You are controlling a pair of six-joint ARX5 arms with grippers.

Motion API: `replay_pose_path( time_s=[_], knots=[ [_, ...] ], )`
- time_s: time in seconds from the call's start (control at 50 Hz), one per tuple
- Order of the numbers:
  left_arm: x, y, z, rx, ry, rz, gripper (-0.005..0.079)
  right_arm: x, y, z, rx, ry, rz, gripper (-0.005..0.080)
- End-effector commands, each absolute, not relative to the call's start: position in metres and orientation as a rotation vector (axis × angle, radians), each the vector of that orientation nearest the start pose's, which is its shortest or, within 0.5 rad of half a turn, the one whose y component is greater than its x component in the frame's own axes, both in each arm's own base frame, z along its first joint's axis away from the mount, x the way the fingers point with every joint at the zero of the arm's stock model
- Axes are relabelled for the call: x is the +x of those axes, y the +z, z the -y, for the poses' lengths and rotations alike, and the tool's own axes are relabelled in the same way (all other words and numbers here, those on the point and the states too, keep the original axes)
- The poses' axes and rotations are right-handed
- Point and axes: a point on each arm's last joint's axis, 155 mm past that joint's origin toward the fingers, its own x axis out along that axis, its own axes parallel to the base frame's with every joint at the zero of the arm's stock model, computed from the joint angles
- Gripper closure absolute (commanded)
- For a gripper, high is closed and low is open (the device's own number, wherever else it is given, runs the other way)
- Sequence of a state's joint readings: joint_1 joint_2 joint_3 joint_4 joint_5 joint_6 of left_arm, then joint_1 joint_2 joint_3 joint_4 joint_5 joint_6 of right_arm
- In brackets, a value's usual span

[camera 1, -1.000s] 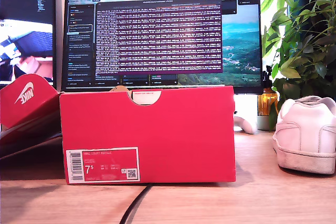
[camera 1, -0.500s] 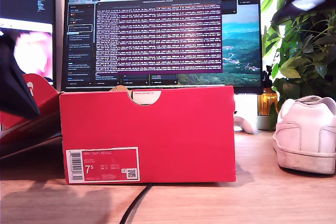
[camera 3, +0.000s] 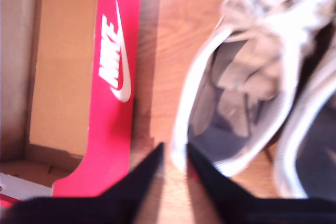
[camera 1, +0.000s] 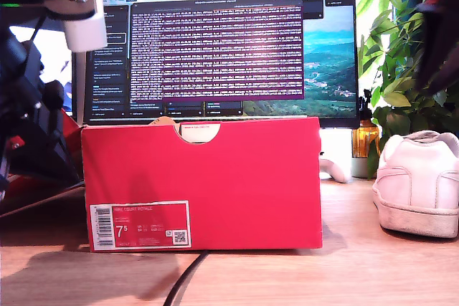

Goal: Pack the white shoes by picking the first shoe and placing it inside the red shoebox, left side, then picking and rotating the second shoe and placing it in the shoebox

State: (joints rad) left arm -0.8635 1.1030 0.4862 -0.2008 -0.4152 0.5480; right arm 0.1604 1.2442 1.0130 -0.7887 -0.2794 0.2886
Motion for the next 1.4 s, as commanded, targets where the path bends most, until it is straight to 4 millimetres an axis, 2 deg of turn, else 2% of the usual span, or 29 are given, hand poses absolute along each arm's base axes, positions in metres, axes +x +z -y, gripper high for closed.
replay_pose_path(
  time_s=[0.0, 0.22, 0.64, 0.74, 0.82, 0.86, 0.9, 1.0, 1.14, 1.2, 1.22, 1.38],
  knots=[
    [0.255, 0.079, 0.180, 0.992, -0.592, -0.526, 0.0761, 0.311, 0.146, -0.106, 0.335, 0.247, -1.083, 0.0471],
    [0.261, 0.085, 0.181, 0.971, -0.573, -0.506, 0.0761, 0.321, 0.119, -0.118, 0.322, 0.257, -1.144, 0.0371],
    [0.262, 0.087, 0.182, 0.962, -0.570, -0.494, 0.0761, 0.347, 0.068, -0.125, 0.337, 0.228, -1.210, 0.0386],
    [0.264, 0.089, 0.184, 0.955, -0.568, -0.483, 0.0761, 0.349, 0.057, -0.125, 0.333, 0.224, -1.231, 0.0471],
    [0.265, 0.091, 0.185, 0.950, -0.567, -0.475, 0.0761, 0.354, 0.055, -0.126, 0.333, 0.227, -1.219, 0.0661],
    [0.265, 0.092, 0.186, 0.947, -0.566, -0.470, 0.0761, 0.359, 0.058, -0.127, 0.333, 0.234, -1.195, 0.0781],
    [0.266, 0.092, 0.186, 0.946, -0.565, -0.469, 0.0761, 0.364, 0.061, -0.128, 0.333, 0.241, -1.172, 0.0755],
    [0.265, 0.092, 0.186, 0.947, -0.565, -0.470, 0.0761, 0.375, 0.072, -0.128, 0.331, 0.237, -1.133, 0.0765],
    [0.265, 0.092, 0.186, 0.947, -0.565, -0.470, 0.0761, 0.385, 0.100, -0.137, 0.324, 0.255, -1.111, 0.0765],
    [0.265, 0.092, 0.186, 0.947, -0.565, -0.470, 0.0761, 0.389, 0.115, -0.142, 0.316, 0.266, -1.100, 0.0765],
    [0.265, 0.092, 0.186, 0.947, -0.565, -0.470, 0.0761, 0.391, 0.152, -0.160, 0.299, 0.301, -1.083, 0.0765],
    [0.265, 0.092, 0.186, 0.947, -0.565, -0.470, 0.0761, 0.386, 0.187, -0.188, 0.295, 0.356, -1.067, 0.0765]
  ],
)
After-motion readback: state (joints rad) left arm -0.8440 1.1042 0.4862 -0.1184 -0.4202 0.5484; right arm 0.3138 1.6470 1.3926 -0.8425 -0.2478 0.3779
